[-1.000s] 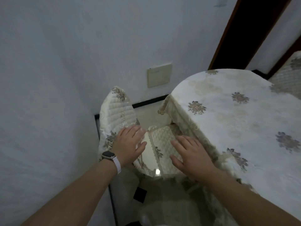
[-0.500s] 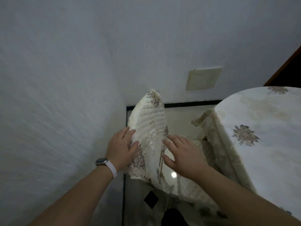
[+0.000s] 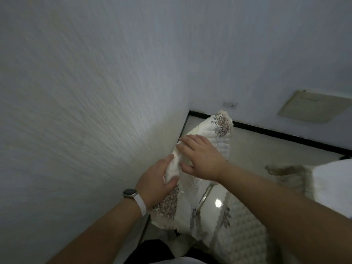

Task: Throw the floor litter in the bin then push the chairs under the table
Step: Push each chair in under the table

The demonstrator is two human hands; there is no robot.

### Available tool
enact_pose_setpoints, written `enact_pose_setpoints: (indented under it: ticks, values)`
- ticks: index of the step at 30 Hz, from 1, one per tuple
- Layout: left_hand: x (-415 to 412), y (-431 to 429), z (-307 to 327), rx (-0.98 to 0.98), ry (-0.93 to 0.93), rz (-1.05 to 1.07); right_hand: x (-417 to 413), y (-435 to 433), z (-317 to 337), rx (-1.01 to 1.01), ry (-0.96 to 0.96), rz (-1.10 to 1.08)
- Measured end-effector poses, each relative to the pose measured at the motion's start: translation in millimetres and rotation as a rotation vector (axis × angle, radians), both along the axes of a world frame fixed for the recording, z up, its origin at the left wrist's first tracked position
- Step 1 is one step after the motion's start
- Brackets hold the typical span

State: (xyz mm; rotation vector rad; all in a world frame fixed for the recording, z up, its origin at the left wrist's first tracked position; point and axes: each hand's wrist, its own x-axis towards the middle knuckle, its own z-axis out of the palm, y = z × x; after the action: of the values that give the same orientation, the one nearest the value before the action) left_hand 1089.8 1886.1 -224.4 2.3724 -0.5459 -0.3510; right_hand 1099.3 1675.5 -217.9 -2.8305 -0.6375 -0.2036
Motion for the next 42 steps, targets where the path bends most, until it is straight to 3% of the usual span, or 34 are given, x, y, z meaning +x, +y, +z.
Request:
enact_pose_setpoints:
  ticks: [6, 11, 27, 42]
  values:
    - [2, 2, -5, -0.036, 0.15, 0.082, 34, -3, 1, -0.027, 0.127, 0.122]
    - [4, 0, -12, -0.066, 0.125, 0.089, 36, -3, -1, 0.01, 0.091, 0.132]
    - [14, -28, -17, -0.111, 0.118, -0.047, -1, -13, 4, 0.022, 0.149, -0.173]
    - [-36, -53, -17, -0.184, 0.249, -0.262, -76, -13, -3, 0.028, 0.076, -0.375]
